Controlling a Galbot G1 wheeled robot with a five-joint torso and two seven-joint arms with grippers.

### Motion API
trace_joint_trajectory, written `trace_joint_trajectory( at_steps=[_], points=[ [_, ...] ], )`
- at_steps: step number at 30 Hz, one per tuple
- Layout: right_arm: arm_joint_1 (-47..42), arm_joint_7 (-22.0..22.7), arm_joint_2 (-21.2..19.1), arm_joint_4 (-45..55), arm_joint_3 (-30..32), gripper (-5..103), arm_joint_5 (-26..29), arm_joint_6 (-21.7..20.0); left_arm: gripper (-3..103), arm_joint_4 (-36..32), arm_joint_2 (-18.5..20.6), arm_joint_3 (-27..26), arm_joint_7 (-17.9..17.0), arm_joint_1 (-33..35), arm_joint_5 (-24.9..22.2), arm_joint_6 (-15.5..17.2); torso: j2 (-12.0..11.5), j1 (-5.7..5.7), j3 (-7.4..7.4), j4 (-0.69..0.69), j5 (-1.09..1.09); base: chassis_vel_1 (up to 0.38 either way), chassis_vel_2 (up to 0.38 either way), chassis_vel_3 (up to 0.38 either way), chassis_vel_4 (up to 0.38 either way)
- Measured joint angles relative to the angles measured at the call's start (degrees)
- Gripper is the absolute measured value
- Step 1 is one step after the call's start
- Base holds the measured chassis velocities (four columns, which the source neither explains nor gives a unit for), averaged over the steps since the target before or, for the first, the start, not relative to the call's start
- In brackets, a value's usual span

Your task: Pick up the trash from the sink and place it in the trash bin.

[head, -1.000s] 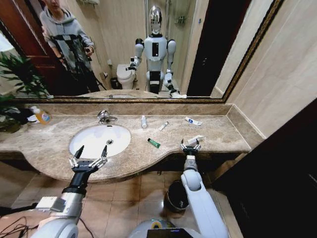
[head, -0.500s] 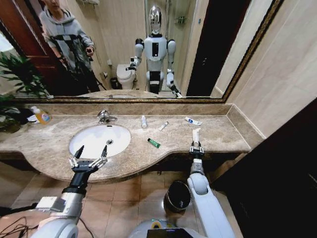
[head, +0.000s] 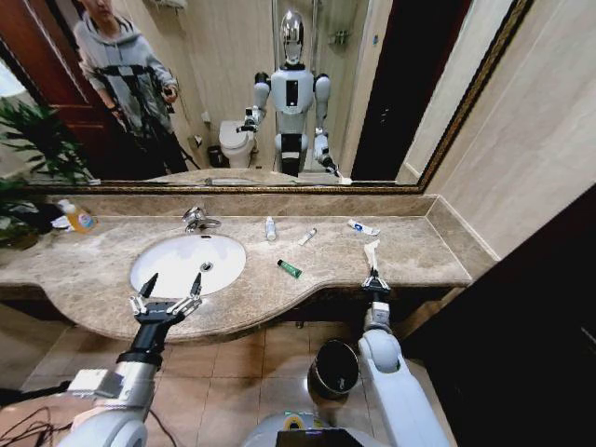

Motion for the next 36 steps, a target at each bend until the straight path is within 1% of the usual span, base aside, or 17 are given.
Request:
trace_joint_trajectory(
  at_steps=[7,8,10,11,13,15,16,18,19,21,22,24,26,29,30,34,36],
  points=[
    [-5.3,-4.5,-3.0,9.2,2.1,0,6.8,1.4,100,0.0,0.0,0.0,0.0,0.0,0.0,0.0,0.0,0.00,0.00,0.00,0.00,0.000,0.000,0.000,0.000],
    [-7.0,-6.7,-3.7,10.6,3.0,0,8.6,2.9,100,0.0,0.0,0.0,0.0,0.0,0.0,0.0,0.0,0.00,0.00,0.00,0.00,0.000,0.000,0.000,0.000],
    [-10.0,-13.7,-5.1,11.5,5.4,0,13.4,7.6,100,0.0,0.0,0.0,0.0,0.0,0.0,0.0,0.0,0.00,0.00,0.00,-0.01,0.000,0.000,0.000,0.000],
    [-10.0,-13.7,-5.1,11.5,5.4,0,13.4,7.6,100,0.0,0.0,0.0,0.0,0.0,0.0,0.0,0.0,0.00,0.00,0.00,-0.01,0.000,0.000,0.000,0.000],
    [-12.7,-19.6,-5.6,11.2,7.5,0,17.1,12.3,100,0.0,0.0,0.0,0.0,0.0,0.0,0.0,0.0,0.00,0.00,0.00,0.01,0.000,0.000,0.000,0.000],
    [-15.3,-23.8,-5.2,10.0,9.6,0,19.8,15.7,100,0.0,0.0,0.0,0.0,0.0,0.0,0.0,0.0,0.00,0.00,0.00,0.01,0.000,0.000,0.000,0.000],
    [-15.3,-23.8,-5.2,10.0,9.6,0,19.8,15.7,100,0.0,0.0,0.0,0.0,0.0,0.0,0.0,0.0,0.00,0.00,0.00,0.01,0.000,0.000,0.000,0.000],
    [-18.8,-30.0,-4.1,7.3,13.0,0,23.2,21.0,100,0.0,0.0,0.0,0.0,0.0,0.0,0.0,0.0,0.00,0.00,0.00,0.00,0.000,0.000,0.000,0.000],
    [-18.8,-30.0,-4.1,7.3,13.0,0,23.2,21.0,100,0.0,0.0,0.0,0.0,0.0,0.0,0.0,0.0,0.00,0.00,0.00,0.00,0.000,0.000,0.000,0.000],
    [-22.8,-36.6,-3.0,3.8,16.5,0,27.9,26.6,100,0.0,0.0,0.0,0.0,0.0,0.0,0.0,0.0,0.00,0.00,-0.01,0.02,0.000,0.000,0.000,0.000],
    [-22.8,-36.6,-3.0,3.8,16.5,0,27.9,26.6,100,0.0,0.0,0.0,0.0,0.0,0.0,0.0,0.0,0.00,0.00,-0.01,0.02,0.000,0.000,0.000,0.000],
    [-25.3,-40.4,-2.4,1.0,18.8,0,31.4,30.4,100,0.0,0.0,0.0,0.0,0.0,0.0,0.0,0.0,0.00,-0.01,-0.01,0.01,0.000,0.000,0.000,0.000],
    [-26.0,-41.4,-2.2,0.1,19.3,0,32.3,31.3,100,0.0,0.0,0.0,0.0,0.0,0.0,0.0,0.0,0.00,0.00,-0.01,0.01,0.000,0.000,0.000,0.000],
    [-28.3,-46.5,-1.6,-7.2,20.2,0,36.3,39.7,100,0.0,0.0,0.0,0.0,0.0,0.0,0.0,0.0,0.00,0.00,-0.01,0.02,0.000,0.000,0.000,0.000],
    [-28.3,-46.5,-1.6,-7.2,20.2,0,36.3,39.7,100,0.0,0.0,0.0,0.0,0.0,0.0,0.0,0.0,0.00,0.00,-0.01,0.02,0.000,0.000,0.000,0.000],
    [-29.2,-48.1,-1.1,-11.8,18.6,0,35.1,43.5,100,0.0,0.0,0.0,0.0,0.0,0.0,0.0,0.0,0.00,0.00,0.00,0.00,0.000,0.000,0.000,0.000],
    [-28.8,-48.4,-0.6,-14.9,17.5,0,32.8,44.8,100,0.0,0.0,0.0,0.0,0.0,0.0,0.0,0.0,0.00,0.00,-0.01,0.00,0.000,0.000,0.000,0.000]
  ],
)
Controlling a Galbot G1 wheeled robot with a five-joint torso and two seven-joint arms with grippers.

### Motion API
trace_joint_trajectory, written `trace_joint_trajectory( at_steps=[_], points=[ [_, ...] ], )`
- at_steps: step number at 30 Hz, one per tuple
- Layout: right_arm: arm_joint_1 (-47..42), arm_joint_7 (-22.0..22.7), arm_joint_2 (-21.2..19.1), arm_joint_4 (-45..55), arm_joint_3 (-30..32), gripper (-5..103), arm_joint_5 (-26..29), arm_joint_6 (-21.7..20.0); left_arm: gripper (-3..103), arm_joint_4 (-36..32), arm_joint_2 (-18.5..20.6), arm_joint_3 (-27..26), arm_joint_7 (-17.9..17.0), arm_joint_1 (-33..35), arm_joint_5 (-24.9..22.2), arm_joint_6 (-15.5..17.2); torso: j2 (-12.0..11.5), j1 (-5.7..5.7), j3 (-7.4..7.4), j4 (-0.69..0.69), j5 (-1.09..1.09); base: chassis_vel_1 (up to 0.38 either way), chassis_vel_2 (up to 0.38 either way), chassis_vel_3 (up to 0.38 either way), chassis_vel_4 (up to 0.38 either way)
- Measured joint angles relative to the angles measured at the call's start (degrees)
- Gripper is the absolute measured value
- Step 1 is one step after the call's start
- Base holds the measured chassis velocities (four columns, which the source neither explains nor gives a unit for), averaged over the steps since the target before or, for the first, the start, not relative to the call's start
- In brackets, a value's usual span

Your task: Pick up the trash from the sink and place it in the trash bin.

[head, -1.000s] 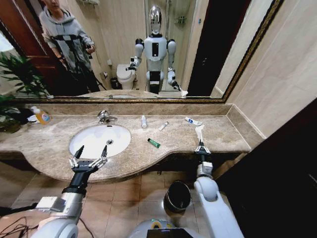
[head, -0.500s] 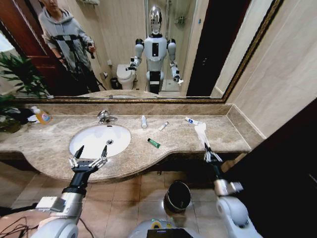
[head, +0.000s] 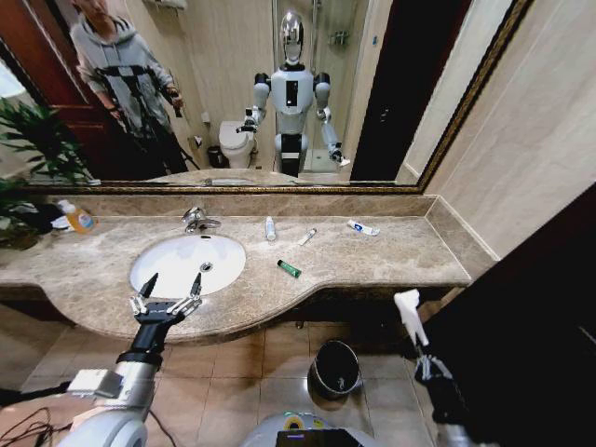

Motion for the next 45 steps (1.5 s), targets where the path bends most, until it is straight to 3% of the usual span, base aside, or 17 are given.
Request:
trace_joint_trajectory(
  at_steps=[4,6,8,9,12,13,16,17,19,21,22,25,34,42,45],
  points=[
    [1.6,0.2,0.5,-5.4,-1.5,0,-4.1,1.8,100,0.0,0.0,0.0,0.0,0.0,0.0,0.0,0.0,0.00,0.00,0.01,0.01,0.000,0.000,0.000,0.000],
    [2.6,2.2,0.8,-8.9,-2.8,0,-9.7,1.7,100,0.0,0.0,0.0,0.0,0.0,0.0,0.0,0.0,0.00,0.00,0.01,-0.02,0.000,0.000,0.000,0.000],
    [3.4,2.7,0.7,-10.7,-3.3,0,-11.4,1.4,100,0.0,0.0,0.0,0.0,0.0,0.0,0.0,0.0,0.00,0.00,0.00,-0.03,0.000,0.000,0.000,0.000],
    [5.4,3.9,0.7,-14.3,-3.7,0,-15.8,0.3,100,0.0,0.0,0.0,0.0,0.0,0.0,0.0,0.0,0.00,0.00,0.00,0.02,0.000,0.000,0.000,0.000],
    [7.2,6.8,0.3,-16.6,-3.8,0,-27.2,-7.7,100,0.0,0.0,0.0,0.0,0.0,0.0,0.0,0.0,0.00,0.00,0.00,0.00,0.000,0.000,0.000,0.000],
    [7.2,6.8,0.3,-16.6,-3.8,0,-27.2,-7.7,100,0.0,0.0,0.0,0.0,0.0,0.0,0.0,0.0,0.00,0.00,0.00,0.00,0.000,0.000,0.000,0.000],
    [10.5,8.8,-0.2,-17.7,-5.0,0,-39.1,-19.5,100,0.0,0.0,0.0,0.0,0.0,0.0,0.0,0.0,0.00,0.00,0.01,0.01,0.000,0.000,0.000,0.000],
    [10.5,8.8,-0.2,-17.7,-5.0,0,-39.1,-19.5,100,0.0,0.0,0.0,0.0,0.0,0.0,0.0,0.0,0.00,0.00,0.01,0.01,0.000,0.000,0.000,0.000],
    [13.5,10.1,-0.4,-19.0,-6.5,0,-42.9,-26.2,100,0.0,0.0,0.0,0.0,0.0,0.0,0.0,0.0,0.00,0.01,0.00,-0.02,0.000,0.000,0.000,0.000],
    [16.6,11.8,-0.2,-20.6,-7.4,0,-48.2,-29.7,100,0.0,0.0,0.0,0.0,0.0,0.0,0.0,0.0,0.01,0.01,0.02,0.02,0.000,0.000,0.000,0.000],
    [16.6,11.8,-0.2,-20.6,-7.4,0,-48.2,-29.7,100,0.0,0.0,0.0,0.0,0.0,0.0,0.0,0.0,0.01,0.01,0.02,0.02,0.000,0.000,0.000,0.000],
    [22.3,13.3,0.4,-26.7,-7.5,0,-58.2,-31.6,100,0.0,0.0,0.0,0.0,0.0,0.0,0.0,0.0,0.01,0.01,0.01,0.00,0.000,0.000,0.000,0.000],
    [32.3,13.7,1.9,-40.6,-9.0,0,-65.0,-33.3,100,0.0,0.0,0.0,0.0,0.0,0.0,0.0,0.0,0.01,0.01,0.00,-0.01,0.000,0.000,0.000,0.000],
    [36.3,15.2,3.5,-46.1,-9.3,-3,-67.2,-32.6,100,0.0,0.0,0.0,0.0,0.0,0.0,0.0,0.0,0.01,0.01,0.01,0.01,0.000,0.000,0.000,0.000],
    [37.4,15.6,3.6,-47.3,-9.5,7,-67.5,-32.6,100,0.0,0.0,0.0,0.0,0.0,0.0,0.0,0.0,0.01,0.01,0.01,-0.01,0.000,0.000,0.000,0.000]
  ],
)
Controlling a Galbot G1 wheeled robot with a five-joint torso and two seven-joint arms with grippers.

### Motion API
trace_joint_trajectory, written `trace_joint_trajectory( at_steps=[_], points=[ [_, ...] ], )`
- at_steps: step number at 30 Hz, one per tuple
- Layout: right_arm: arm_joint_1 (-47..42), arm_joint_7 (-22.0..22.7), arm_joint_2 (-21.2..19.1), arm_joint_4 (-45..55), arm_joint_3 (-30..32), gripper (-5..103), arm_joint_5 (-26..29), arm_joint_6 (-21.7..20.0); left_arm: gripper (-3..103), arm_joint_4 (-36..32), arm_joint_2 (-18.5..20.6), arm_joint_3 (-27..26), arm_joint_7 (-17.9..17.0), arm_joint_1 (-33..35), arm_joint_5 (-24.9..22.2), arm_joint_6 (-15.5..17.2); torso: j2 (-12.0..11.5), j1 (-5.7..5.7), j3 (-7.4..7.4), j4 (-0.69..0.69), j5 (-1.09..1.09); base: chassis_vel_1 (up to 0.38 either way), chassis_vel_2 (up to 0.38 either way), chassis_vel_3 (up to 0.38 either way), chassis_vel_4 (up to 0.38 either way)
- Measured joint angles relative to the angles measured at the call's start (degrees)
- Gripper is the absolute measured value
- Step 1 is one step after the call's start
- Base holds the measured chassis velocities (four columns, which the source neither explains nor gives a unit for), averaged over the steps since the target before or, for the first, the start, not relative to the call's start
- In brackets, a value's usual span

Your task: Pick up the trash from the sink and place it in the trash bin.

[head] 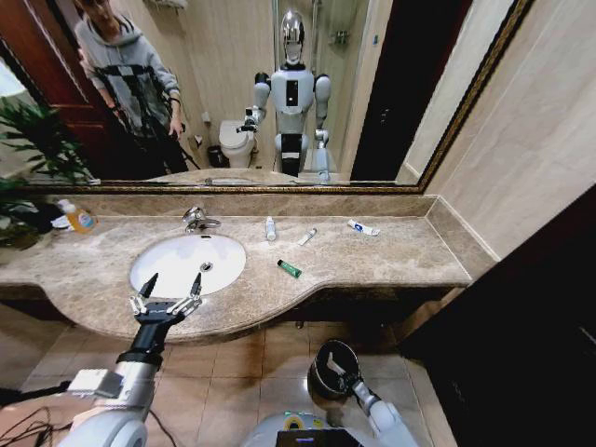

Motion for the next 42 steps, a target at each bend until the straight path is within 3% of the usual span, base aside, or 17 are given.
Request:
trace_joint_trajectory(
  at_steps=[5,8,15,16,19,20,23,25,31,33,35,38,42],
  points=[
    [1.0,0.2,0.1,-1.7,0.1,28,-0.4,0.0,100,0.0,0.0,0.0,0.0,0.0,0.0,0.0,0.0,0.00,0.00,0.00,0.01,0.000,0.000,0.000,0.000],
    [1.1,0.2,0.0,-1.7,0.1,33,-0.4,0.0,100,0.0,0.0,0.0,0.0,0.0,0.0,0.0,0.0,0.00,0.00,0.00,0.01,0.000,0.000,0.000,0.000],
    [-0.9,0.1,-0.6,2.1,0.2,66,1.7,-0.2,100,0.0,0.0,0.0,0.0,0.0,0.0,0.0,0.0,0.00,0.00,0.01,0.02,0.000,0.000,0.000,0.000],
    [-0.9,0.1,-0.6,2.1,0.2,66,1.7,-0.2,100,0.0,0.0,0.0,0.0,0.0,0.0,0.0,0.0,0.00,0.00,0.01,0.02,0.000,0.000,0.000,0.000],
    [-6.2,-1.3,-1.1,11.0,0.8,77,10.5,-1.1,100,0.0,0.0,0.0,0.0,0.0,0.0,0.0,0.0,0.00,-0.01,0.00,0.01,0.000,0.000,0.000,0.000],
    [-6.2,-1.3,-1.1,11.0,0.8,77,10.5,-1.1,100,0.0,0.0,0.0,0.0,0.0,0.0,0.0,0.0,0.00,-0.01,0.00,0.01,0.000,0.000,0.000,0.000],
    [-11.9,-0.5,-0.9,20.1,2.6,93,19.3,-0.8,100,0.0,0.0,0.0,0.0,0.0,0.0,0.0,0.0,-0.01,-0.01,0.00,0.02,0.000,0.000,0.000,0.000],
    [-15.1,0.1,-0.8,25.3,3.6,97,24.8,-1.4,100,0.0,0.0,0.0,0.0,0.0,0.0,0.0,0.0,-0.01,-0.01,0.00,0.00,0.000,0.000,0.000,0.000],
    [-21.4,3.4,1.0,37.2,6.8,100,33.1,-3.5,100,0.0,0.0,0.0,0.0,0.0,0.0,0.0,0.0,-0.01,-0.01,0.01,0.03,0.000,0.000,0.000,0.000],
    [-26.0,4.6,2.1,45.3,8.7,100,36.4,-4.6,100,0.0,0.0,0.0,0.0,0.0,0.0,0.0,0.0,-0.01,-0.01,0.00,0.01,0.000,0.000,0.000,0.000],
    [-27.3,4.8,2.5,47.7,9.2,100,37.2,-5.0,100,0.0,0.0,0.0,0.0,0.0,0.0,0.0,0.0,-0.01,-0.01,0.00,0.01,0.000,0.000,0.000,0.000],
    [-35.1,6.8,5.6,61.2,10.5,100,39.4,-6.8,100,0.0,0.0,0.0,0.0,0.0,0.0,0.0,0.0,-0.01,-0.01,-0.01,0.00,0.000,0.000,0.000,0.000],
    [-38.8,7.6,6.2,67.3,10.7,100,40.3,-6.7,100,0.0,0.0,0.0,0.0,0.0,0.0,0.0,0.0,-0.01,-0.01,-0.01,-0.01,0.000,0.000,0.000,0.000]
  ],
)
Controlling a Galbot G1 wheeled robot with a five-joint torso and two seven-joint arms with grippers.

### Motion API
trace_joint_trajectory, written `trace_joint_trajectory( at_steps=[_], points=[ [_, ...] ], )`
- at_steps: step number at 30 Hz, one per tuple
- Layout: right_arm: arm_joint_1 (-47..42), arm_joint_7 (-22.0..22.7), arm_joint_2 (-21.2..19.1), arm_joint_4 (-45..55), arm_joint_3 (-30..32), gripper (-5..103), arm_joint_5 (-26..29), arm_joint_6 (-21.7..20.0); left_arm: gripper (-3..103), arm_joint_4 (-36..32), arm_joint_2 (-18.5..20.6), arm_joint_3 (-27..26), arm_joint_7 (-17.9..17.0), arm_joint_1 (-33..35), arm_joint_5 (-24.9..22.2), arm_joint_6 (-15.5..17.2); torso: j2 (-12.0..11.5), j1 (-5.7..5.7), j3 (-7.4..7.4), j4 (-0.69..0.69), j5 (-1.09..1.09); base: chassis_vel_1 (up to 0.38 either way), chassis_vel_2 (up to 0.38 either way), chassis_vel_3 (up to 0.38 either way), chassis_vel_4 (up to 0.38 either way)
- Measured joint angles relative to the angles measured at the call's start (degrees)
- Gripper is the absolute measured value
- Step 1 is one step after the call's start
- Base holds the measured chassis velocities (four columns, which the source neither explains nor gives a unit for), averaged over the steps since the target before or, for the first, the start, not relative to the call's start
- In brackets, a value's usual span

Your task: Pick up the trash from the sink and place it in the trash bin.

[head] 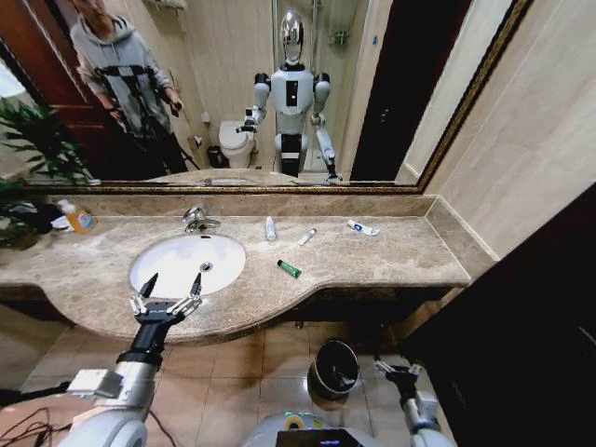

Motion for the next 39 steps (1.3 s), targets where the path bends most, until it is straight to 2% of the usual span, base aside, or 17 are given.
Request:
trace_joint_trajectory(
  at_steps=[3,10,14,15,16,18,21,23,24,26,28,33,37,39],
  points=[
    [-4.1,1.6,0.0,8.0,-0.5,100,1.9,0.5,100,0.0,0.0,0.0,0.0,0.0,0.0,0.0,0.0,0.00,0.00,0.00,0.02,0.000,0.000,0.000,0.000],
    [-3.0,2.9,0.0,16.7,-1.7,100,2.1,-0.6,100,0.0,0.0,0.0,0.0,0.0,0.0,0.0,0.0,0.00,0.00,0.00,0.01,0.000,0.000,0.000,0.000],
    [4.4,3.1,0.0,18.1,-3.8,100,1.0,-3.9,100,0.0,0.0,0.0,0.0,0.0,0.0,0.0,0.0,0.01,0.01,0.02,0.03,0.000,0.000,0.000,0.000],
    [7.6,2.7,-0.2,18.8,-4.4,100,1.4,-6.4,100,0.0,0.0,0.0,0.0,0.0,0.0,0.0,0.0,0.01,0.01,0.01,0.03,0.000,0.000,0.000,0.000],
    [7.6,2.7,-0.2,18.8,-4.4,100,1.4,-6.4,100,0.0,0.0,0.0,0.0,0.0,0.0,0.0,0.0,0.01,0.01,0.01,0.03,0.000,0.000,0.000,0.000],
    [12.0,1.2,-2.6,19.2,-5.3,100,3.3,-10.0,100,0.0,0.0,0.0,0.0,0.0,0.0,0.0,0.0,0.02,0.01,0.02,0.02,0.000,0.000,0.000,0.000],
    [14.7,-0.1,-4.7,18.0,-5.7,100,4.1,-11.1,100,0.0,0.0,0.0,0.0,0.0,0.0,0.0,0.0,0.01,0.01,0.01,0.02,0.000,0.000,0.000,0.000],
    [17.8,-1.2,-7.4,15.2,-6.1,100,5.1,-11.4,100,0.0,0.0,0.0,0.0,0.0,0.0,0.0,0.0,0.01,0.01,0.01,0.02,0.000,0.000,0.000,0.000],
    [17.8,-1.2,-7.4,15.2,-6.1,100,5.1,-11.4,100,0.0,0.0,0.0,0.0,0.0,0.0,0.0,0.0,0.01,0.01,0.01,0.02,0.000,0.000,0.000,0.000],
    [21.7,-1.7,-10.4,11.1,-6.8,100,6.3,-11.5,100,0.0,0.0,0.0,0.0,0.0,0.0,0.0,0.0,0.01,0.01,0.00,0.03,0.000,0.000,0.000,0.000],
    [25.1,-1.8,-12.8,7.4,-8.1,100,7.1,-10.9,100,0.0,0.0,0.0,0.0,0.0,0.0,0.0,0.0,0.01,0.01,0.01,0.04,0.000,0.000,0.000,0.000],
    [29.8,-1.5,-15.7,3.0,-10.7,100,7.4,-10.3,100,0.0,0.0,0.0,0.0,0.0,0.0,0.0,0.0,0.01,0.02,0.00,0.04,0.000,0.000,0.000,0.000],
    [39.8,-0.3,-20.3,-5.5,-15.5,100,7.5,-11.3,100,0.0,0.0,0.0,0.0,0.0,0.0,0.0,0.0,0.01,0.01,0.01,0.04,0.000,0.000,0.000,0.000],
    [42.3,0.1,-21.1,-7.9,-16.8,100,7.9,-11.4,100,0.0,0.0,0.0,0.0,0.0,0.0,0.0,0.0,0.02,0.01,0.00,0.02,0.000,0.000,0.000,0.000]
  ],
)
